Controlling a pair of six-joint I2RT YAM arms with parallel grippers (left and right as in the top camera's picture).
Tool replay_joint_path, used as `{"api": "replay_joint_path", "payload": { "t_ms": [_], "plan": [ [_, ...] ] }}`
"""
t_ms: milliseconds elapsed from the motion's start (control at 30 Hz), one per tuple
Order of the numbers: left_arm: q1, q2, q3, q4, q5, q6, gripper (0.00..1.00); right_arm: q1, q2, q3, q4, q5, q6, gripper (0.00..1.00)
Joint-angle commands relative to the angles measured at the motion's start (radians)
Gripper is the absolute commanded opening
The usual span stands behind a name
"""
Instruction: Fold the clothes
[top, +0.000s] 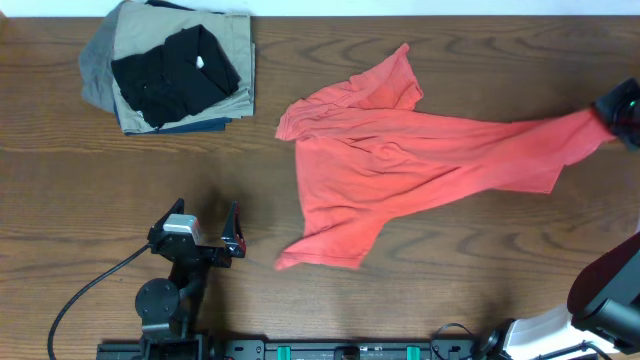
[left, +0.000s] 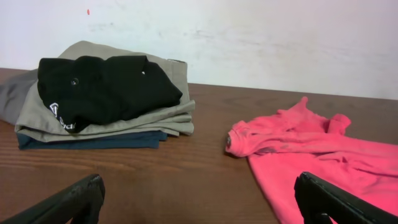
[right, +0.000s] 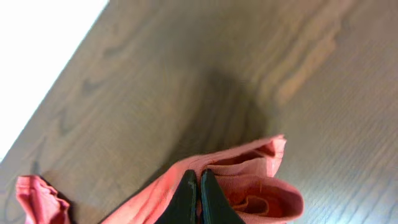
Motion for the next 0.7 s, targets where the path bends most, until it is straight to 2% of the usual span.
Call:
{"api": "replay_joint_path", "payload": {
  "t_ms": [0,67,100,167,233,300,333,667],
  "plan": [
    [-0.003,-0.002,-0.02,-0.029,0.02,0.006,0.98,0.007,-0.003,0.097,-0.023,0.037,-0.057,0.02],
    [-0.003,-0.002,-0.02,-0.029,0.02,0.006,0.98,0.007,-0.003,0.119,-0.049,0.076,-0.066,0.03],
    [-0.003,-0.002,-0.02,-0.029,0.02,0.006,0.98,0.007,-0.002,0.12,-0.056,0.095,-0.075,0.08],
    [-0.003,-0.002,-0.02,-0.029,0.02,0.006,0.98,0.006,0.002,0.12,-0.08,0.123,-0.086,0.42],
    [-0.003,-0.002,-0.02,-0.029,0.02,0.006,0.98,0.006,0.008,0.12,-0.11,0.132,-0.102,0.59],
    [-0.003,-0.002,-0.02,-0.029,0.02,0.006,0.98,0.006,0.015,0.12,-0.138,0.133,-0.112,0.94],
    [-0.003,-0.002,-0.02,-0.029,0.02,0.006,0.98,0.006,0.018,0.12,-0.153,0.133,-0.112,0.99],
    [-0.003,-0.002,-0.02,-0.029,0.02,0.006,0.98,0.007,0.019,0.118,-0.332,0.0,-0.084,0.99]
  ]
}}
